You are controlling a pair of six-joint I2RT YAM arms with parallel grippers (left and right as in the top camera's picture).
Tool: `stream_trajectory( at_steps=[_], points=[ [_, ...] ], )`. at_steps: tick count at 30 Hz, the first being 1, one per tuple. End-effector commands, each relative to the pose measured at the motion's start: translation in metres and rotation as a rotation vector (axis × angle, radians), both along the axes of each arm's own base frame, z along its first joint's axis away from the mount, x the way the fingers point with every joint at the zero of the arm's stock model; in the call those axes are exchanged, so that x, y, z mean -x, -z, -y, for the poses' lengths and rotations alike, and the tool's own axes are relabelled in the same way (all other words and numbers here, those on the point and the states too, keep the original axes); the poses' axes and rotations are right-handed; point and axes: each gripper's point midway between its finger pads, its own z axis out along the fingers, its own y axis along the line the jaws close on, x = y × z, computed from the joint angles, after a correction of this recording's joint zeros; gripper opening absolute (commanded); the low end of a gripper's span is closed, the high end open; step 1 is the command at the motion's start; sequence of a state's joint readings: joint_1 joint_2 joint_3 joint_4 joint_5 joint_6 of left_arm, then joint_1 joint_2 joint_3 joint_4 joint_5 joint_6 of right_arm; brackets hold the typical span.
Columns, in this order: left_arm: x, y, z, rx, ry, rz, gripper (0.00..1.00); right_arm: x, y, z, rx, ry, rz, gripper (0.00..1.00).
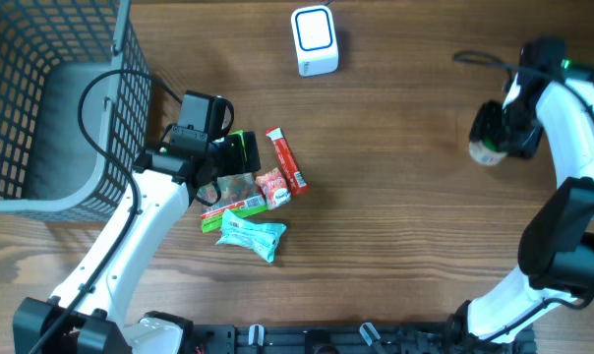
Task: Scan the item barcode
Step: 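Hold the jar label under the white scanner with the right gripper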
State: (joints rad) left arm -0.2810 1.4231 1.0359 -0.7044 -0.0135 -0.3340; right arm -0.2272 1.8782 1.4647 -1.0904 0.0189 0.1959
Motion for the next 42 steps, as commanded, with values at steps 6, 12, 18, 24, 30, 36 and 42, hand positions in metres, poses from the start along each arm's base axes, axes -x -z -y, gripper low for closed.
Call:
stream_trajectory(
  at_steps=[6, 12, 18, 24, 30, 36, 42],
  points=[
    [0.0, 0.001, -0.002, -0.01, 0.009, 0.0, 1.0, 0.023, 0.042, -0.003, -0.035, -0.031, -0.013, 0.99],
    [0.0, 0.001, -0.002, -0.01, 0.009, 0.0, 1.0, -0.005, -0.053, -0.013, -0.06, -0.111, 0.047, 1.0],
    [0.0, 0.001, -0.002, -0.01, 0.009, 0.0, 1.0, -0.045, -0.073, -0.072, -0.266, -0.246, 0.237, 1.0],
    [0.0, 0.001, -0.002, -0.01, 0.009, 0.0, 1.0, -0.106, -0.097, -0.06, -0.184, -0.285, 0.504, 1.0],
    [0.0, 0.001, -0.002, -0.01, 0.009, 0.0, 1.0, -0.12, -0.106, -0.057, -0.163, -0.295, 0.571, 1.0],
    [0.0, 0.001, -0.002, -0.01, 0.009, 0.0, 1.0, -0.12, -0.106, -0.057, -0.163, -0.296, 0.572, 1.0],
    [0.0, 0.001, -0.002, -0.01, 0.009, 0.0, 1.0, -0.12, -0.106, -0.057, -0.163, -0.295, 0.571, 1.0]
  ],
)
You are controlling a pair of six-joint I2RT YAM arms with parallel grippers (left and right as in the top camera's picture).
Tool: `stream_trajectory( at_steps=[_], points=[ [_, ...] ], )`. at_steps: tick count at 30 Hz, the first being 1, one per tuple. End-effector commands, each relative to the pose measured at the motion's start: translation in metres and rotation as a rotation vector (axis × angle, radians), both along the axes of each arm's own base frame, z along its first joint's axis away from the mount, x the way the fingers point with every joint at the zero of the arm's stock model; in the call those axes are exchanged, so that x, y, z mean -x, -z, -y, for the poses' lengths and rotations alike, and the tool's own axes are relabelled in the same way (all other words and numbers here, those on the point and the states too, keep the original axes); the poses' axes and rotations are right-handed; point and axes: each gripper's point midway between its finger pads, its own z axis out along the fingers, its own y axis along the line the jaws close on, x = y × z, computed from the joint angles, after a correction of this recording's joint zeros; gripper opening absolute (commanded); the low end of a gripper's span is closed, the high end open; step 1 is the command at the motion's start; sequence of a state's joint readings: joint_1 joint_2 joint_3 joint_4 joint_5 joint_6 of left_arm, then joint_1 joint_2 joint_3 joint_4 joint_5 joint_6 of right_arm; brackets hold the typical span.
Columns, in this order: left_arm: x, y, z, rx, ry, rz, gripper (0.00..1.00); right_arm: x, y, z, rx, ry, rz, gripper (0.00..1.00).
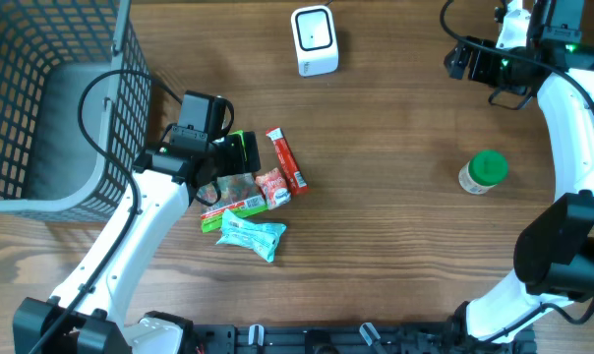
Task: Scan the item barcode
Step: 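Hold the jar label under the white scanner with the right gripper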
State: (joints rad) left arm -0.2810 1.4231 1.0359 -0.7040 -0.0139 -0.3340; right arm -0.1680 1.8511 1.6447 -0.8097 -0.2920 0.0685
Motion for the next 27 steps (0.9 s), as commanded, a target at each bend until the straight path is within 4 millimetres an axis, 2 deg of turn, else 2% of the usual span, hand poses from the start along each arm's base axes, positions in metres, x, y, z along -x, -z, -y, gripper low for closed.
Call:
stream_trajectory(
  at_steps=[1, 17, 20, 23, 24, 25, 27],
  points=[
    [0.0, 0.001, -0.002, -0.01, 0.009, 0.0, 1.0, -0.002, -0.009, -0.002, -0.005, -0.019, 0.03, 1.0],
    [0.0, 0.001, -0.002, -0.01, 0.009, 0.0, 1.0, -0.002, -0.009, -0.002, -0.005, -0.019, 0.03, 1.0],
    [0.0, 0.001, -0.002, -0.01, 0.009, 0.0, 1.0, -0.016, -0.019, 0.001, 0.008, -0.019, 0.099, 1.0],
    [0.0, 0.001, -0.002, -0.01, 0.009, 0.0, 1.0, -0.016, -0.02, 0.0, 0.0, -0.015, 0.1, 1.0],
    [0.0, 0.001, -0.002, -0.01, 0.009, 0.0, 1.0, -0.016, -0.019, 0.0, -0.02, 0.011, 0.091, 1.0],
    [0.0, 0.001, -0.002, -0.01, 0.009, 0.0, 1.0, -0.012, -0.017, -0.001, -0.094, 0.109, 0.048, 1.0],
    [0.0, 0.001, -0.002, -0.01, 0.009, 0.0, 1.0, 0.005, -0.005, -0.004, -0.169, 0.21, -0.065, 1.0]
  ],
)
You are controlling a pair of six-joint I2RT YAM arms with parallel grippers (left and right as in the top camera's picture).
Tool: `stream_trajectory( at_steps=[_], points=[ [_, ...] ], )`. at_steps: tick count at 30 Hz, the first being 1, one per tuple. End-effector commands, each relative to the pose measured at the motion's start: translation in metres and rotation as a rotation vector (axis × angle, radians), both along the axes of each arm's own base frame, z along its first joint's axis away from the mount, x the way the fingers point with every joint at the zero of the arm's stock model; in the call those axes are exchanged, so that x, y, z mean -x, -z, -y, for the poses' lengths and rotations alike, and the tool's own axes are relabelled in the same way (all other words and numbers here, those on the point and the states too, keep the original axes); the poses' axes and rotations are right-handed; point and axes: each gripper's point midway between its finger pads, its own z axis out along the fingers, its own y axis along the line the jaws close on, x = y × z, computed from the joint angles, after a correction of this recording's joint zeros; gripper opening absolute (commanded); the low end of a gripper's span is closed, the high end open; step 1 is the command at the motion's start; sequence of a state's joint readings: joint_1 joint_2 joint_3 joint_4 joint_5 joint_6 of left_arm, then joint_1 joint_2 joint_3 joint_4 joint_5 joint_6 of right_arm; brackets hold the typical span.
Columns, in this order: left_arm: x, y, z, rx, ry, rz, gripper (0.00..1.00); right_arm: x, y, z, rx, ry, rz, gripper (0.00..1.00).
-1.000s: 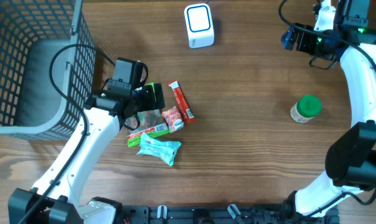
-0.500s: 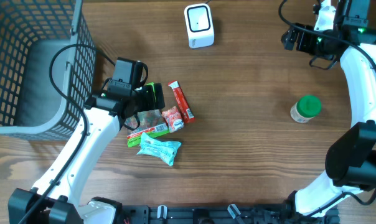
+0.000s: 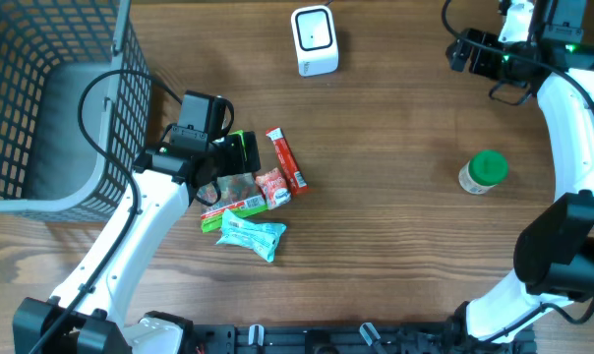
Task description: Scan the item barcode
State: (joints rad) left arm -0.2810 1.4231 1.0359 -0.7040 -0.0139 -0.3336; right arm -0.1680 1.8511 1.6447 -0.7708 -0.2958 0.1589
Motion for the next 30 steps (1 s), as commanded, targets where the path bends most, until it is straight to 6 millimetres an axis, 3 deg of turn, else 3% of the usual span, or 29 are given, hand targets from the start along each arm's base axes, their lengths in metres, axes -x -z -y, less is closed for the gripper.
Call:
stream_trajectory(
  at_steps=[1, 2, 3, 5, 6, 7, 8, 9, 11, 12, 14, 17, 21, 25, 28, 30],
  points=[
    [0.0, 0.001, -0.002, -0.01, 0.009, 0.0, 1.0, 0.016, 0.002, -0.006, -0.152, 0.161, -0.106, 1.0],
    [0.0, 0.001, -0.002, -0.01, 0.009, 0.0, 1.0, 0.021, 0.002, -0.018, -0.199, 0.118, -0.126, 0.91],
    [0.0, 0.001, -0.002, -0.01, 0.008, 0.0, 1.0, 0.026, 0.005, -0.036, -0.244, 0.042, -0.14, 0.68],
    [0.0, 0.001, -0.002, -0.01, 0.009, 0.0, 1.0, 0.041, 0.019, -0.079, -0.244, -0.18, -0.15, 0.4],
    [0.0, 0.001, -0.002, -0.01, 0.009, 0.0, 1.0, 0.048, 0.028, -0.096, -0.228, -0.242, -0.167, 0.29],
    [0.0, 0.001, -0.002, -0.01, 0.009, 0.0, 1.0, 0.057, 0.037, -0.119, -0.218, -0.309, -0.19, 0.26],
    [0.0, 0.001, -0.002, -0.01, 0.009, 0.0, 1.0, 0.069, 0.048, -0.147, -0.209, -0.386, -0.213, 0.26],
    [0.0, 0.001, -0.002, -0.01, 0.008, 0.0, 1.0, 0.083, 0.058, -0.184, -0.197, -0.48, -0.218, 0.33],
    [0.0, 0.001, -0.002, -0.01, 0.009, 0.0, 1.0, 0.093, 0.065, -0.216, -0.189, -0.56, -0.205, 0.54],
    [0.0, 0.001, -0.002, -0.01, 0.009, 0.0, 1.0, 0.102, 0.074, -0.245, -0.139, -0.63, -0.174, 0.58],
    [0.0, 0.001, -0.002, -0.01, 0.008, 0.0, 1.0, 0.109, 0.084, -0.272, -0.07, -0.598, -0.172, 0.6],
    [0.0, 0.001, -0.002, -0.01, 0.009, 0.0, 1.0, 0.122, 0.092, -0.299, -0.019, -0.621, -0.145, 0.6],
    [0.0, 0.001, -0.002, -0.01, 0.009, 0.0, 1.0, 0.135, 0.105, -0.317, -0.018, -0.631, -0.181, 0.61],
    [0.0, 0.001, -0.002, -0.01, 0.009, 0.0, 1.0, 0.132, 0.13, -0.315, 0.0, -0.591, -0.226, 0.61],
    [0.0, 0.001, -0.002, -0.01, 0.009, 0.0, 1.0, 0.129, 0.15, -0.306, 0.044, -0.538, -0.261, 0.49],
    [0.0, 0.001, -0.002, -0.01, 0.009, 0.0, 1.0, 0.13, 0.159, -0.306, 0.042, -0.528, -0.283, 0.47]
  ],
)
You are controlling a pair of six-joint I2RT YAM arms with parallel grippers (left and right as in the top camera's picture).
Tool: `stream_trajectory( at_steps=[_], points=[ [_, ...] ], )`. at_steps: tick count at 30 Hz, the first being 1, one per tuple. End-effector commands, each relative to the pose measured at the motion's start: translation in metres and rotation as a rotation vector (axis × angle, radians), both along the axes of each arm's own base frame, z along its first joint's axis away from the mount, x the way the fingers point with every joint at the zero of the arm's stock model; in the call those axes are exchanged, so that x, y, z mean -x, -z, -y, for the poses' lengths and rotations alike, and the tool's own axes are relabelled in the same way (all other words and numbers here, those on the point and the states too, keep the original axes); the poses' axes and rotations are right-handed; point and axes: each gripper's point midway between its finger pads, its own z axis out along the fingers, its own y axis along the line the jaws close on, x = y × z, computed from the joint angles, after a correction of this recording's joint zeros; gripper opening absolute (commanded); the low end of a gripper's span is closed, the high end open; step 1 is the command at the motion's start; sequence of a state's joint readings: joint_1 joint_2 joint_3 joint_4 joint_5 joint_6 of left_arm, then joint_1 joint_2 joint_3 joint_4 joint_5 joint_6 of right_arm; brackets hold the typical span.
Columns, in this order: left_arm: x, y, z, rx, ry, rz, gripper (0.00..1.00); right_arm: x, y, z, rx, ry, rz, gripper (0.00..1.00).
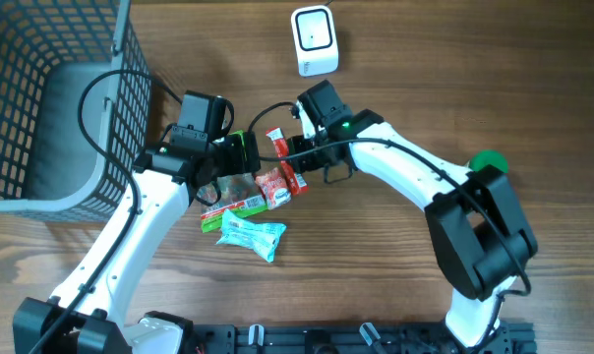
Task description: Scan the item barcode
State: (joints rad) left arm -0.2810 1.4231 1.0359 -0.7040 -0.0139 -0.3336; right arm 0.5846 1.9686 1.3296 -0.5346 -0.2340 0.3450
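A pile of snack packets lies left of centre: a red bar [286, 159], a small red-and-white packet [272, 187], a green-edged packet [233, 206] and a teal packet [253, 234]. The white barcode scanner [314, 39] stands at the table's far edge. My left gripper [242, 151] hangs over the pile's upper left; its jaws are hard to read from above. My right gripper [299, 157] has reached across to the red bar, fingers spread beside it, with nothing seen held.
A grey wire basket [56, 98] fills the far left corner. A green-capped jar [489, 160] stands at the right, partly hidden behind my right arm, which spans the table's middle. The left arm's black cable loops beside the basket.
My right arm was at the far right corner; now its gripper is at the red bar in the pile. The left arm, the packets and the jar have not moved.
My right gripper was down over the green-capped jar at the right. Then the jar stood alone and the gripper was up at the far right corner, staying there. Now it is at the snack pile. The left gripper has stayed over the pile throughout.
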Motion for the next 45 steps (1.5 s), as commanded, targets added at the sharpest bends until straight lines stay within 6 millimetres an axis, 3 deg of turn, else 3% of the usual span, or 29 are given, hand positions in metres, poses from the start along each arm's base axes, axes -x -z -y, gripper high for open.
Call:
stream_trajectory(
  at_steps=[1, 9, 16, 25, 28, 31, 37, 39, 41, 42, 43, 45],
  points=[
    [0.0, 0.001, -0.002, -0.01, 0.009, 0.0, 1.0, 0.002, 0.019, 0.005, 0.036, 0.03, -0.03, 0.47],
    [0.0, 0.001, -0.002, -0.01, 0.009, 0.0, 1.0, 0.007, 0.027, 0.002, 0.044, 0.041, -0.053, 0.43],
    [0.0, 0.001, -0.002, -0.01, 0.009, 0.0, 1.0, 0.005, 0.029, -0.001, 0.131, 0.055, 0.028, 0.43],
    [0.0, 0.001, -0.002, -0.01, 0.009, 0.0, 1.0, 0.01, 0.043, 0.003, 0.172, 0.072, 0.011, 0.4],
    [0.0, 0.001, -0.002, -0.01, 0.009, 0.0, 1.0, 0.014, 0.055, 0.007, 0.195, 0.081, -0.016, 0.4],
    [0.0, 0.001, -0.002, -0.01, 0.009, 0.0, 1.0, 0.006, 0.057, 0.049, 0.339, 0.184, 0.002, 0.33],
    [0.0, 0.001, -0.002, -0.01, 0.009, 0.0, 1.0, -0.007, 0.055, 0.098, 0.289, 0.291, -0.118, 0.32],
    [0.0, 0.001, -0.002, -0.01, 0.009, 0.0, 1.0, -0.006, 0.051, 0.086, 0.18, 0.217, -0.157, 0.33],
    [0.0, 0.001, -0.002, -0.01, 0.009, 0.0, 1.0, 0.004, 0.032, 0.035, -0.081, 0.012, -0.186, 0.35],
    [0.0, 0.001, -0.002, -0.01, 0.009, 0.0, 1.0, 0.009, 0.022, 0.015, -0.178, -0.06, -0.185, 0.24],
    [0.0, 0.001, -0.002, -0.01, 0.009, 0.0, 1.0, 0.012, 0.012, -0.003, -0.264, -0.113, -0.181, 0.05],
    [0.0, 0.001, -0.002, -0.01, 0.009, 0.0, 1.0, 0.012, 0.0, -0.023, -0.355, -0.122, -0.18, 0.04]
  ],
)
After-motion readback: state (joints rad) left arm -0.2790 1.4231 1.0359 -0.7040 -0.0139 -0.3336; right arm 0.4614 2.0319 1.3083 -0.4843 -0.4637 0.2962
